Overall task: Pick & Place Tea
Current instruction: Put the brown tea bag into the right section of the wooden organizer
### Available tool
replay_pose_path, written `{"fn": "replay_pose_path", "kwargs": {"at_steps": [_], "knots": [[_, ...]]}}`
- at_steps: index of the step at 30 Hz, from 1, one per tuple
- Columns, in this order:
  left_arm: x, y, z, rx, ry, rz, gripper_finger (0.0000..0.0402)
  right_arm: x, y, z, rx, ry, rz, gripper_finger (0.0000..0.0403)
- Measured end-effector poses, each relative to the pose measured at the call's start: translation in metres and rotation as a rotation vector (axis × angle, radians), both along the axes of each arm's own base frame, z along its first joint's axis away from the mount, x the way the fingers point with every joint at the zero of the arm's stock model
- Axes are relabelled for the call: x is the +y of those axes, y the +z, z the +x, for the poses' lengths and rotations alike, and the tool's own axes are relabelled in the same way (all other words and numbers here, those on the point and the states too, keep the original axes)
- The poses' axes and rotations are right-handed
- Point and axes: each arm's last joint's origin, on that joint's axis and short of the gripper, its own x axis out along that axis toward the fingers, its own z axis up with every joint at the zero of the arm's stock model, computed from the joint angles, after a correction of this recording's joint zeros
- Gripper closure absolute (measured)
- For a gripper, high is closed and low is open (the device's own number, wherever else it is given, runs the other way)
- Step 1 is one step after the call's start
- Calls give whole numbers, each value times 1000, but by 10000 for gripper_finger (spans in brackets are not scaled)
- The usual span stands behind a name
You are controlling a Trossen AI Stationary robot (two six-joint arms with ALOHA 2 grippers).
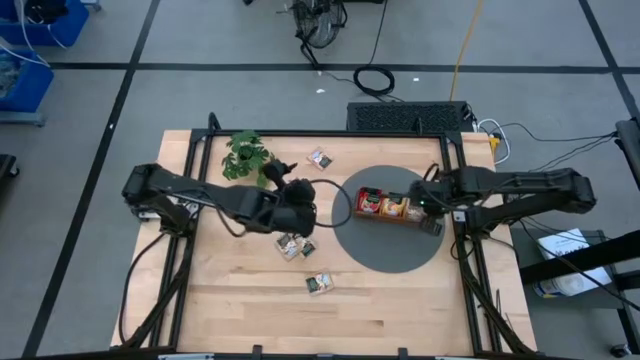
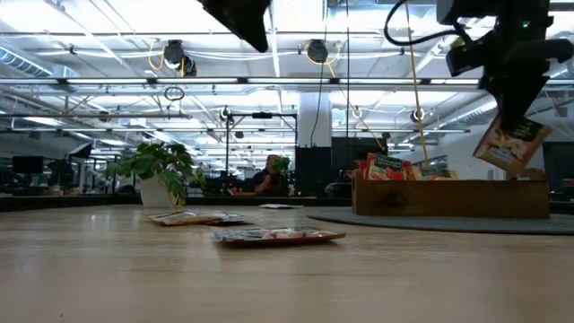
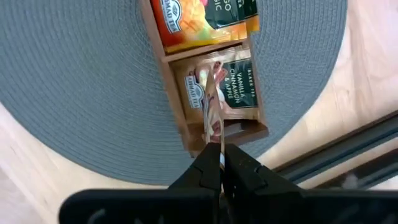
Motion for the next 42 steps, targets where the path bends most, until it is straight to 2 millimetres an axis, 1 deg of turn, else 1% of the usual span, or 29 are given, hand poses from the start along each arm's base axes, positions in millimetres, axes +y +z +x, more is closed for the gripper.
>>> {"fn": "replay_pose_path", "kwargs": {"at_steps": [3,6,8,9,11,12,14,16,19,25,36,39,42], "knots": [[-1,12,-6,39,-152,-103,34,-3,-3,5,14,29,-2,403],[-3,31,-13,30,-392,-232,34,-7,-5,9,16,54,-5,403],[-3,47,-16,-34,-578,-305,34,-9,-6,11,19,70,-5,403],[-2,55,-20,-60,-657,-332,34,-10,-7,12,22,78,1,403],[1,67,-28,-95,-757,-365,34,-11,-8,13,34,111,39,403],[4,73,-31,-128,-778,-360,34,-11,-9,14,36,131,52,403],[10,81,-41,-145,-770,-351,34,-13,-10,15,35,150,75,403],[15,85,-43,-168,-757,-344,34,-14,-12,16,54,143,93,403],[20,84,-46,-153,-737,-347,34,-15,-14,16,94,138,97,403],[31,85,-47,-153,-700,-347,28,-19,-20,21,129,137,88,403],[33,83,-48,-130,-697,-347,31,-34,-40,39,188,153,108,403],[33,81,-49,-110,-693,-354,28,-37,-44,42,213,135,113,403],[33,80,-50,-99,-689,-359,30,-40,-46,43,214,83,93,402]]}}
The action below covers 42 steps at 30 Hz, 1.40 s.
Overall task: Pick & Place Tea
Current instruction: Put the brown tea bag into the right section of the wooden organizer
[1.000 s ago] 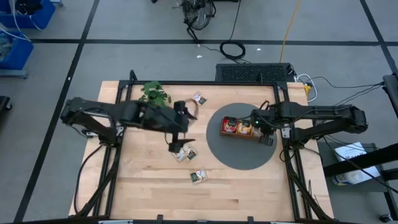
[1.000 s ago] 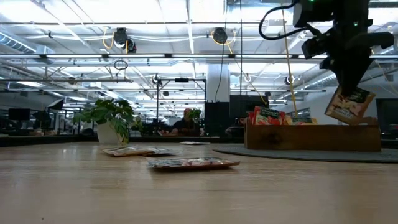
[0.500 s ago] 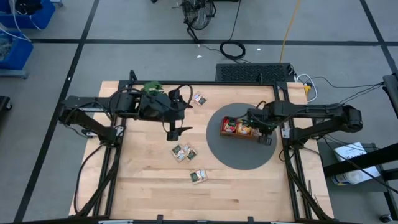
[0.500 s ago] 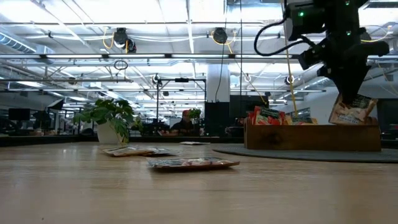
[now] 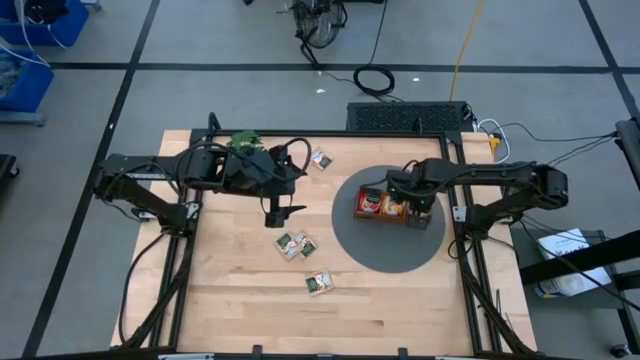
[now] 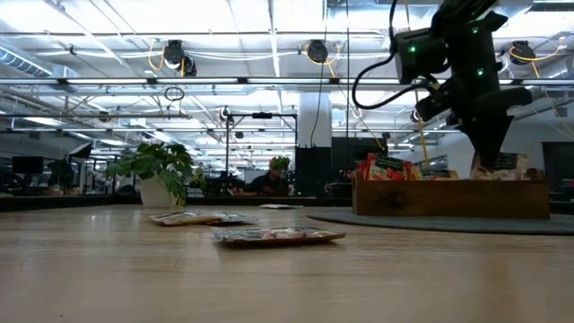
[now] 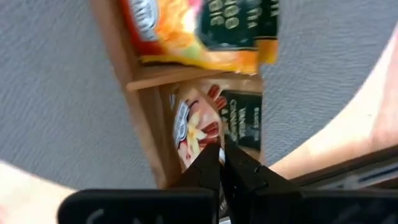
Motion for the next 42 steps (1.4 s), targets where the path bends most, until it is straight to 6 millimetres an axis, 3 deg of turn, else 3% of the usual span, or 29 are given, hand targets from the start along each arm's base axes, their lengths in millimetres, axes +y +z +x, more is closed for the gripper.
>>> {"fn": "replay_pose_path", "kwargs": {"at_steps": [5,15,22,28,34,38,42], "knots": [[0,0,0,2,0,0,36,-2,0,1,-4,-37,-37,374],[0,0,0,3,1,1,36,-1,4,-2,-32,-109,-54,264],[1,-2,-2,30,11,3,36,1,23,-12,-140,-152,-130,242],[1,-11,-1,79,49,-41,36,8,50,-17,-480,-159,-178,250],[6,-45,5,145,84,-35,36,23,74,-17,-1003,-31,-236,254],[17,-74,12,168,169,12,36,34,66,-20,-1237,48,-249,253],[46,-93,23,155,391,14,36,39,44,-21,-1372,102,-272,255]]}}
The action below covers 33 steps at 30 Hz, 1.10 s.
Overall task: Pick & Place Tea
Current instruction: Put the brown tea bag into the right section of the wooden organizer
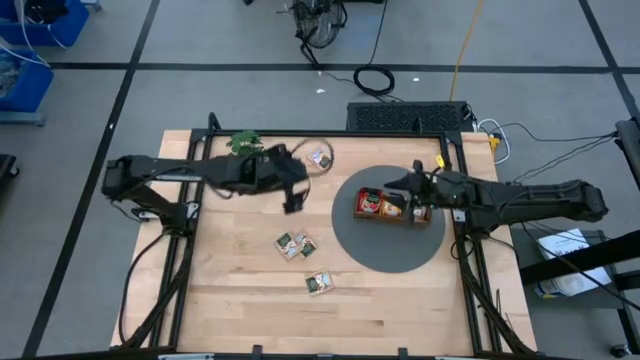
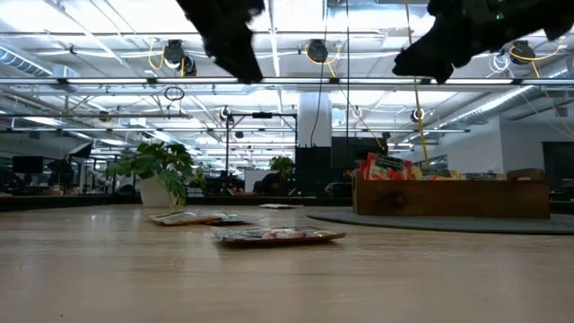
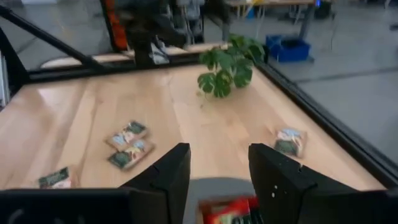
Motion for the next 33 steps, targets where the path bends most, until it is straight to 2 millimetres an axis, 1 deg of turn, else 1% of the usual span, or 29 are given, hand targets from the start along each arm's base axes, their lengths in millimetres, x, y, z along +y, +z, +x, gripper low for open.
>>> {"fn": "replay_pose_path", "kwargs": {"at_steps": [2,5,8,11,13,16,18,21,24,28,30,33], "knots": [[16,-8,9,-24,81,-14,36,1,-12,0,-40,8,-20,256],[42,-27,23,33,151,-32,37,1,-27,0,-91,16,-57,255],[76,-47,32,112,170,-133,37,1,-37,-2,-150,20,-91,253],[111,-63,43,147,165,-245,37,1,-41,-4,-182,24,-126,254],[133,-72,48,161,204,-283,37,1,-41,-4,-181,26,-140,256],[161,-75,55,129,274,-302,37,1,-41,-4,-177,29,-155,257],[176,-76,58,101,285,-342,37,1,-41,-4,-177,30,-159,256],[189,-81,65,76,291,-464,37,1,-41,-4,-176,31,-165,255],[195,-91,74,113,328,-506,37,1,-41,-4,-173,34,-182,256],[195,-113,89,227,364,-490,37,1,-40,-4,-178,34,-186,257],[193,-124,96,281,397,-455,37,1,-40,-4,-177,34,-185,257],[194,-132,104,336,440,-406,37,1,-40,-4,-177,34,-185,258]]}}
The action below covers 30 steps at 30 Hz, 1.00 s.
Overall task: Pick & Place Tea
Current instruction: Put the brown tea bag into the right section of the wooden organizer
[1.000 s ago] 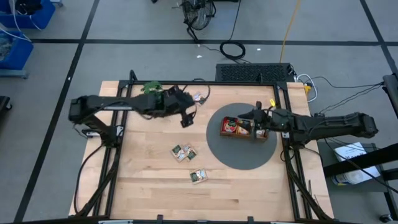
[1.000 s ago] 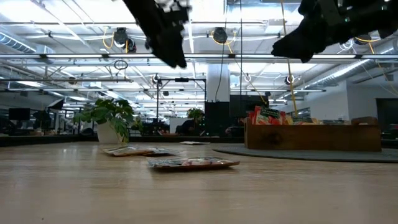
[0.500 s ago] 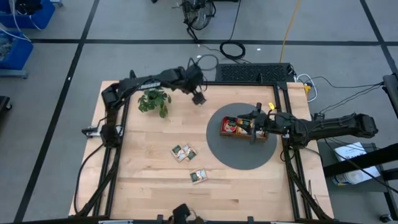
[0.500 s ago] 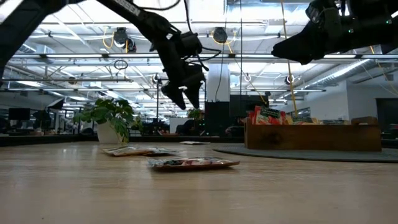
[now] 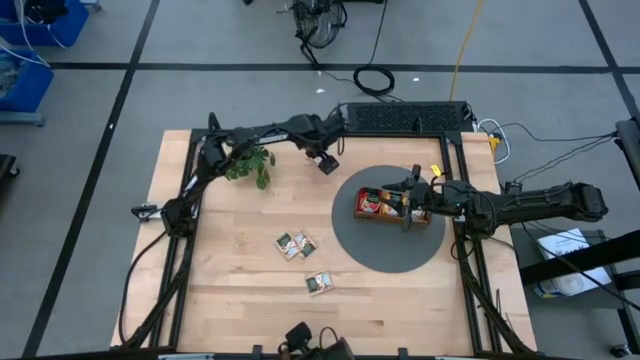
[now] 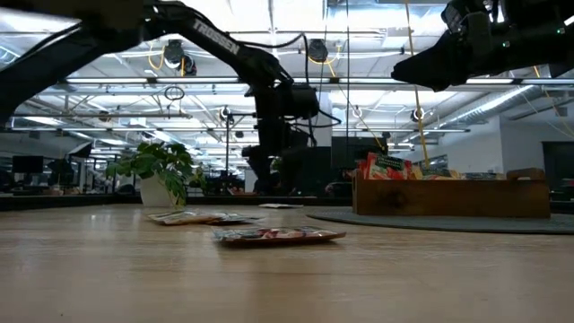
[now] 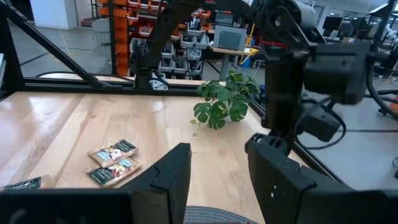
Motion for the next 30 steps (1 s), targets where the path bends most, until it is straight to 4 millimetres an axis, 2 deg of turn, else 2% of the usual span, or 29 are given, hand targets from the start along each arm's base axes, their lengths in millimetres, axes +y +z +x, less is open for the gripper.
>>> {"fn": "replay_pose_path", "kwargs": {"at_steps": [4,7,10,13,18,20,26,30], "knots": [[4,-9,7,18,19,5,37,0,0,0,-1,0,2,258],[6,-5,10,1,21,18,38,0,0,0,-1,1,3,258],[6,1,11,-3,16,21,66,0,0,0,0,1,3,257],[7,3,10,11,16,28,141,0,0,0,0,1,3,258],[18,4,5,11,19,39,329,0,0,0,0,2,3,260],[24,4,1,1,48,32,382,0,0,0,0,2,3,260],[37,3,-10,-50,78,-112,397,0,0,0,0,2,3,261],[35,2,-15,-66,68,-242,399,0,0,0,-3,1,15,261]]}}
